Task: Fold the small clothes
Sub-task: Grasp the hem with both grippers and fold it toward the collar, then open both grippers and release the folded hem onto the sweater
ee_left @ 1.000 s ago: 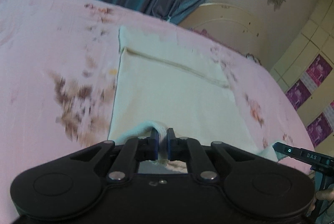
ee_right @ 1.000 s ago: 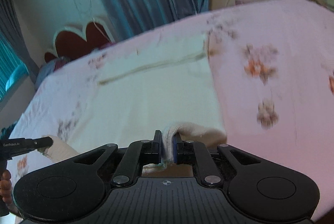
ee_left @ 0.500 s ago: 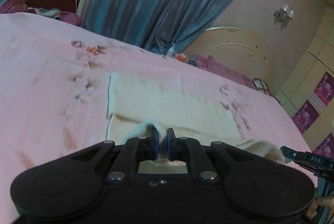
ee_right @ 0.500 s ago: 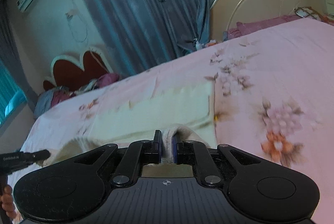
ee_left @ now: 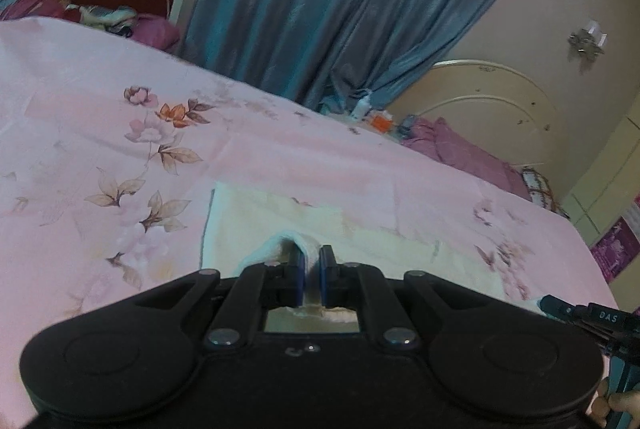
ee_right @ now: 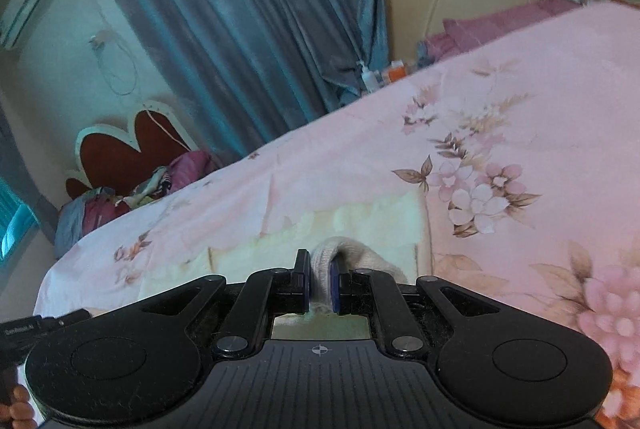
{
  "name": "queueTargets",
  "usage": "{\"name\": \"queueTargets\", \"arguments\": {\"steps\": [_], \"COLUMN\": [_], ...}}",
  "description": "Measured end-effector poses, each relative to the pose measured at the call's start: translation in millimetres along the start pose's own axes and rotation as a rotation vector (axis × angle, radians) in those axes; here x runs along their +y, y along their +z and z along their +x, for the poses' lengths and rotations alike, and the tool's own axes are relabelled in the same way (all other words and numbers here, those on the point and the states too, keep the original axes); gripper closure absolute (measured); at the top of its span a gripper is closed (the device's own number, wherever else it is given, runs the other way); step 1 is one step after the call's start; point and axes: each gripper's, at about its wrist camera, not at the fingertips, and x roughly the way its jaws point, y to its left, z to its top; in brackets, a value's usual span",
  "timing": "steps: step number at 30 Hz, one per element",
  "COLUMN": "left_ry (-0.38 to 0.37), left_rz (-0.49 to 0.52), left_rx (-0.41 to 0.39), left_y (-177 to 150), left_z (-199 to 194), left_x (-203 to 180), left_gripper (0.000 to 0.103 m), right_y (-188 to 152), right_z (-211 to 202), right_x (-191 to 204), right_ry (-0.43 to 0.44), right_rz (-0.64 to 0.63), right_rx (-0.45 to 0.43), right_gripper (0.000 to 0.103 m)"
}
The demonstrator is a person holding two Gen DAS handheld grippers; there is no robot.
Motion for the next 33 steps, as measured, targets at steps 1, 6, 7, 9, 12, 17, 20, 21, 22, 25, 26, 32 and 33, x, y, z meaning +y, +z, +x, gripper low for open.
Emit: {"name": "queueTargets", "arguments": {"steps": [1,6,7,9,12,17,20,21,22,25,26,32,33], "left_ry": [0.008,0.055,0.062,0.085,0.123,0.143,0.145,0.147,0.147,0.133,0.127,0.104,0.107], "left_rz": [0.002,0.004,-0.001,-0.003,-0.007,-0.042,-0.036,-0.032,-0.028,-0.043,-0.036,0.126,0.145], "left_rx": [0.004,0.036,0.046,0.061,0.053,0.017,0.006,-0.001,-0.007,-0.026,-0.022,0.081,0.092], "left_y": [1.8,8.0,9.4,11.5,15.0,28.3,34.5,35.9,37.1,38.5,38.2,21.5,18.7], "left_z": [6.5,39.3,45.7,56.3,66.3,70.1,66.9,64.2,61.5,55.4,55.7,82.1,86.5], "left_x": [-0.1,-0.5,-0.5,-0.3,-0.3,6.3,10.9,12.7,14.9,22.3,22.4,6.0,3.4], "left_gripper": [0.096,0.096,0.096,0.095,0.087,0.074,0.063,0.059,0.055,0.037,0.037,0.049,0.053], "right_y": [0.8,12.5,13.6,14.8,13.6,15.7,20.6,23.7,26.2,29.9,29.5,16.9,15.4], "right_z": [5.3,37.5,42.8,53.9,64.4,73.7,64.5,61.3,60.8,59.0,61.0,79.7,83.5], "right_x": [-1.7,-9.8,-12.0,-15.1,-21.3,-21.8,-20.2,-20.1,-19.8,-20.4,-20.5,-17.0,-16.5], "right_ry": [-0.003,-0.02,-0.025,-0.042,-0.061,-0.074,-0.097,-0.09,-0.087,-0.078,-0.071,-0.067,-0.065], "right_rz": [0.007,0.048,0.059,0.069,0.1,0.086,0.071,0.055,0.043,-0.005,-0.022,-0.124,-0.137], "right_rx": [0.004,0.035,0.041,0.058,0.067,0.079,-0.001,-0.015,-0.014,-0.011,0.004,0.081,0.098], "right_gripper": [0.094,0.094,0.094,0.094,0.093,0.079,0.013,0.013,0.013,0.013,0.013,0.018,0.031]}}
